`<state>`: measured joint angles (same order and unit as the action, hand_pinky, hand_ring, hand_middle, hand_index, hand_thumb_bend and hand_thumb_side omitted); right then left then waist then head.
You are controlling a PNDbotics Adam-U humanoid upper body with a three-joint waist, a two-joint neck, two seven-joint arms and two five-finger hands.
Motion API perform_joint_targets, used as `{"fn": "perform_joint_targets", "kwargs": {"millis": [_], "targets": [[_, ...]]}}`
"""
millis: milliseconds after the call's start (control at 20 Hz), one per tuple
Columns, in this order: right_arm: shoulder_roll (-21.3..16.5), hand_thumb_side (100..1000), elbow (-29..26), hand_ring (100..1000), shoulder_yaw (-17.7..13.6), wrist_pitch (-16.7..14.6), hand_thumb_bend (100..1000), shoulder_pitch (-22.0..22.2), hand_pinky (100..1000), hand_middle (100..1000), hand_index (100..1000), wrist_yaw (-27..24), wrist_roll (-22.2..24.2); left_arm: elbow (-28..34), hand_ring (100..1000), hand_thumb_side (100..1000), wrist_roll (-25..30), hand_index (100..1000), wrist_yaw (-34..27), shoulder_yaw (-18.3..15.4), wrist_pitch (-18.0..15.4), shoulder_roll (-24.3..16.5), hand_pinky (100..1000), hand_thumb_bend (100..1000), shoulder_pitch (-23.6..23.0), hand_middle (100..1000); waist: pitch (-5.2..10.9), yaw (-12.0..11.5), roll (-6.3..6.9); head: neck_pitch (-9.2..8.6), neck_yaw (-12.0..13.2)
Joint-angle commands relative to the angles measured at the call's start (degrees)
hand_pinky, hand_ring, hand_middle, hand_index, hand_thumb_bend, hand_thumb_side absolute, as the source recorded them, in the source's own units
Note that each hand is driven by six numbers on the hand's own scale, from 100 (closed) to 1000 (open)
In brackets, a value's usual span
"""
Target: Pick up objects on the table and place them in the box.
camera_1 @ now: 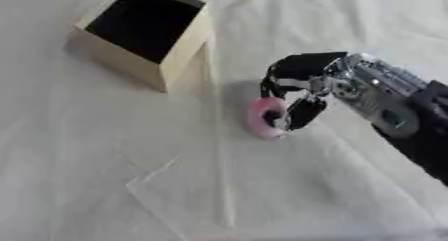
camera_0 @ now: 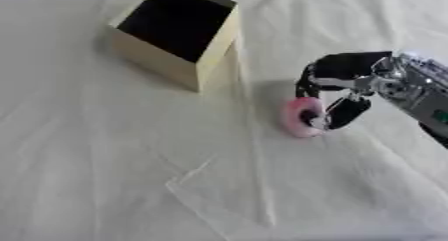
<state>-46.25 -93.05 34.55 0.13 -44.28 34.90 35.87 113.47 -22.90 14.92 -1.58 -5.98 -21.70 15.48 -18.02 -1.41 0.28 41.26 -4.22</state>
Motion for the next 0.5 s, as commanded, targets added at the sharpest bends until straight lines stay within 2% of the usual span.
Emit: {"fn": "perform_joint_targets", "kwargs": {"millis": [50, 150, 500], "targets": [[-2.1, 180, -2.5, 612, -1.3, 1.5, 100, -0.3, 710, 388, 596, -2.1, -1.5, 1.1, 711, 699, 0.5, 867, 0.2, 0.0, 0.0, -0.7, 559, 100, 0.3, 724, 0.88, 0.1, 0.06, 0.19, 0.1], [-2.4, 100, -3.3, 598, -1.6, 2.8, 100, -0.3, 694, 380, 588, -3.9, -1.6, 1.1, 711, 698, 0.7, 867, 0.2, 0.0, 0.1, -0.7, 559, 100, 0.3, 724, 0.94, 0.1, 0.05, 0.12, 0.1], [-3.2, 100, -7.0, 548, -4.0, 8.4, 100, -1.7, 660, 344, 556, -9.4, -2.3, 1.1, 711, 696, 1.1, 868, 0.3, -0.1, 0.4, -0.8, 559, 100, 0.2, 725, 1.05, 0.3, -0.08, 0.11, 0.4]]}}
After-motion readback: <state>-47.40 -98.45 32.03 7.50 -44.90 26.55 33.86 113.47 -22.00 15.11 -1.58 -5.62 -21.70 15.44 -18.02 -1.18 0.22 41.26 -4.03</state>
